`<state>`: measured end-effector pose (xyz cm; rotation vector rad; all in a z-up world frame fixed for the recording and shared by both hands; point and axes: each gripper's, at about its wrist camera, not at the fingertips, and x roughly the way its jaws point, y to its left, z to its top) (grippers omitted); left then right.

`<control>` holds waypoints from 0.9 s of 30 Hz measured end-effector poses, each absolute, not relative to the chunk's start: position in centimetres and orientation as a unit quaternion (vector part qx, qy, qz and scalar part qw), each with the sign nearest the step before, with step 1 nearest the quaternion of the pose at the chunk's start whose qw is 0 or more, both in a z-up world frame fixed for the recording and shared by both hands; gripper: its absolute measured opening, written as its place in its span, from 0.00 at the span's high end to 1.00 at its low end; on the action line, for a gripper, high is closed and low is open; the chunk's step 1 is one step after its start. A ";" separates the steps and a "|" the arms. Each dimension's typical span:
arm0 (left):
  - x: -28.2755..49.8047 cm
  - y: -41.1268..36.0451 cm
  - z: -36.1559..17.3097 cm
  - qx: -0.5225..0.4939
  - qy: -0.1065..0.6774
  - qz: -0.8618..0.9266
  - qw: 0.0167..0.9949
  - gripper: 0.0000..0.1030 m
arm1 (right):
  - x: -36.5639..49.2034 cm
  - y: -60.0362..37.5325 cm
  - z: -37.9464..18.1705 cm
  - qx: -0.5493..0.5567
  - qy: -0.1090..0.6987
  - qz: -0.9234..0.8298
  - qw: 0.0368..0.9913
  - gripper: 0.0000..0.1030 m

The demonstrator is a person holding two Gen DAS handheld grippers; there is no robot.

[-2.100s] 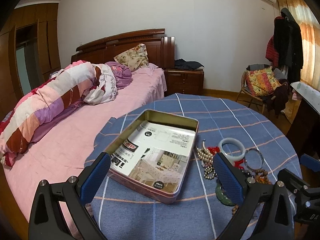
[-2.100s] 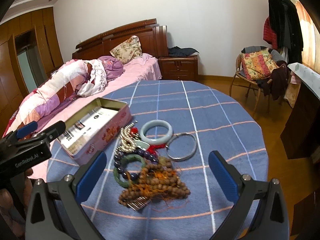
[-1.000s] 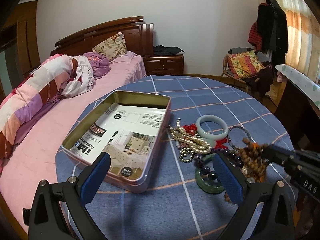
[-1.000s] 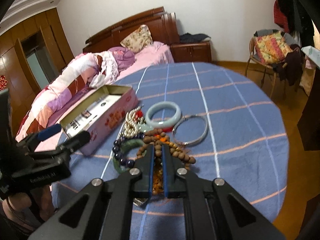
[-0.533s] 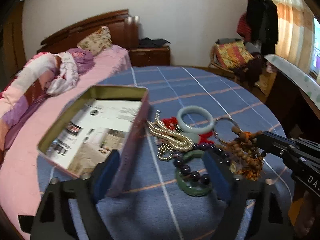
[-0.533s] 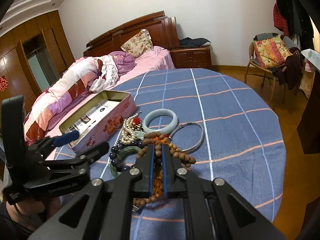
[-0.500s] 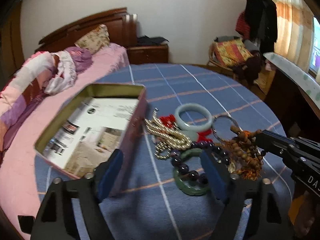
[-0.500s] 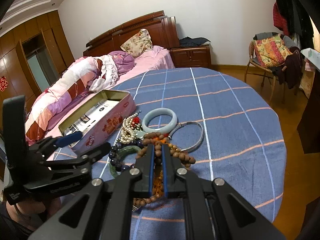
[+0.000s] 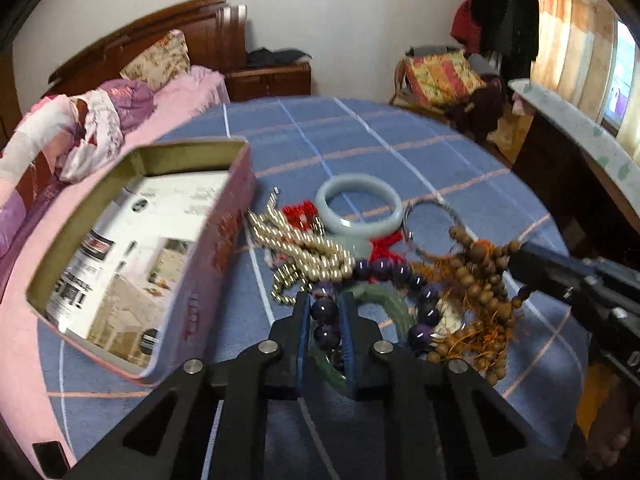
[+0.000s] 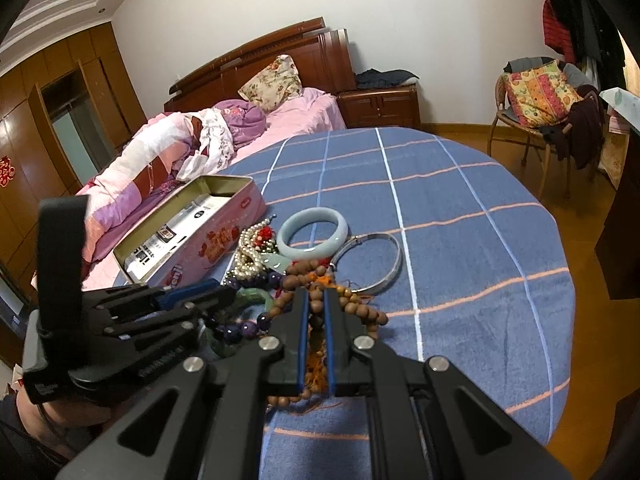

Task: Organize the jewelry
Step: 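Grasp the brown wooden bead strand with the right tool while the left tool grasps the purple bead bracelet, then lift and carry both bead strands over the pink tin box with both tools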

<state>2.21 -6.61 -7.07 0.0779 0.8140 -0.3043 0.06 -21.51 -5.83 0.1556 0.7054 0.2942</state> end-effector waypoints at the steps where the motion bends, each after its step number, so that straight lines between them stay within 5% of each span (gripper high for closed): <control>1: 1.9 -6.5 -6.5 0.038 0.383 -0.149 0.911 0.87 | 0.0 -21.5 -5.8 0.076 0.342 0.144 0.925 0.91; 27: -0.1 -4.3 0.9 0.016 0.271 -0.175 0.947 0.87 | -0.6 -21.1 -1.1 0.068 0.281 0.156 0.944 0.91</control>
